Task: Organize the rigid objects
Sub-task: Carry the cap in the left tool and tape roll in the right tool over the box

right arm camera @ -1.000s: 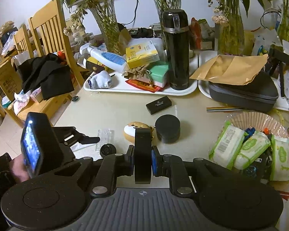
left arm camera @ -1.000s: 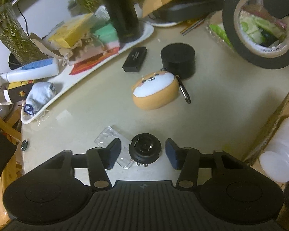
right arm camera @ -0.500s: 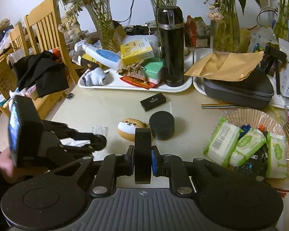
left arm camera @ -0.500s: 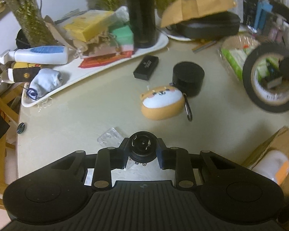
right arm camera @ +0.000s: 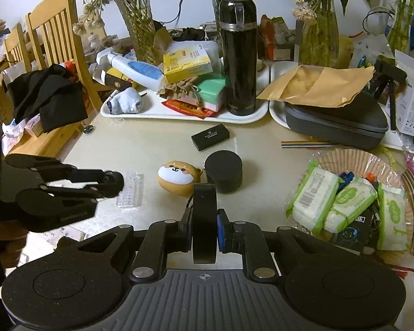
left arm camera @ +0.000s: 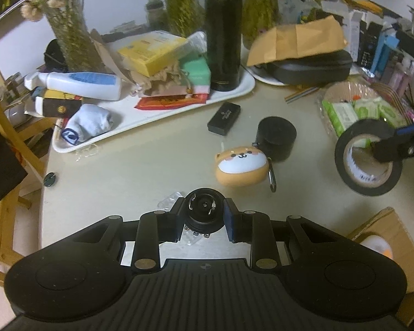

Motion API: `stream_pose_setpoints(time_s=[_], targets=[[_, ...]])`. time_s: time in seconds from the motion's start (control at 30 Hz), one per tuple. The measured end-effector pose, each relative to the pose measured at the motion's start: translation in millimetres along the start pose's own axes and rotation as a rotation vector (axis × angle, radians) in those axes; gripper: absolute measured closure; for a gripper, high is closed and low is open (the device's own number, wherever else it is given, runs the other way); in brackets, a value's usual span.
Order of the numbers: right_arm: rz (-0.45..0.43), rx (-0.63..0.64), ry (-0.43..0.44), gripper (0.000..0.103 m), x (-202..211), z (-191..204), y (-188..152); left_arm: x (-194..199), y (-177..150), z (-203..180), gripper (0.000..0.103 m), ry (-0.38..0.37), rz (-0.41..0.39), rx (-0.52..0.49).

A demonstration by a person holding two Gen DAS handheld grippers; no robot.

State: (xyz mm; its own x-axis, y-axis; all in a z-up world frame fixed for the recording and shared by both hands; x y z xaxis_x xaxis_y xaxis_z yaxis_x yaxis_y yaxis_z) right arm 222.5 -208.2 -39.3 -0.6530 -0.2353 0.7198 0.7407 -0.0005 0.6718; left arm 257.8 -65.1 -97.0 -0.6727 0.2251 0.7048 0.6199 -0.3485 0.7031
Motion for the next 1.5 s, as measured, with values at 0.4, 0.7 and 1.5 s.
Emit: stream_pose_setpoints(time_s=[0.4, 0.7, 1.5], targets=[[0.006, 0.012, 0.016, 0.083, 1.9, 13.2, -2.8, 45.9, 2.7, 4.8, 0.074, -0.024, -0.034, 0.074], [-0.009, 0.009, 0.037, 0.083, 13.0, 25.0, -3.8, 80.2, -8.5, -7.0, 0.074, -0.075, -0.053, 0.087], [0.006, 0.041, 0.083, 0.083, 43.1, 61.0, -31.9, 104.9, -61.2, -33.1, 0.074, -0.123, 0.026, 0.022]])
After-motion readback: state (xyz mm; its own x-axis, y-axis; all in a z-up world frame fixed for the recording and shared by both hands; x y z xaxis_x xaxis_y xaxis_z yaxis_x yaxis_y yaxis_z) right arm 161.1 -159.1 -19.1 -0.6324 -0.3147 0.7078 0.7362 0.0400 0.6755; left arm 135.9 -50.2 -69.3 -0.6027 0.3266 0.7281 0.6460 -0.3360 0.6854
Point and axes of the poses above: each gripper's, at about its wrist camera, not at the fingertips, and x roughly against the way its jaws point, z to its left, y to its top, the point moved 9 cm from there along -x, roughly the way its jaws point, and after that the axes turned 9 degrees about -z, right-handed, at the moved point
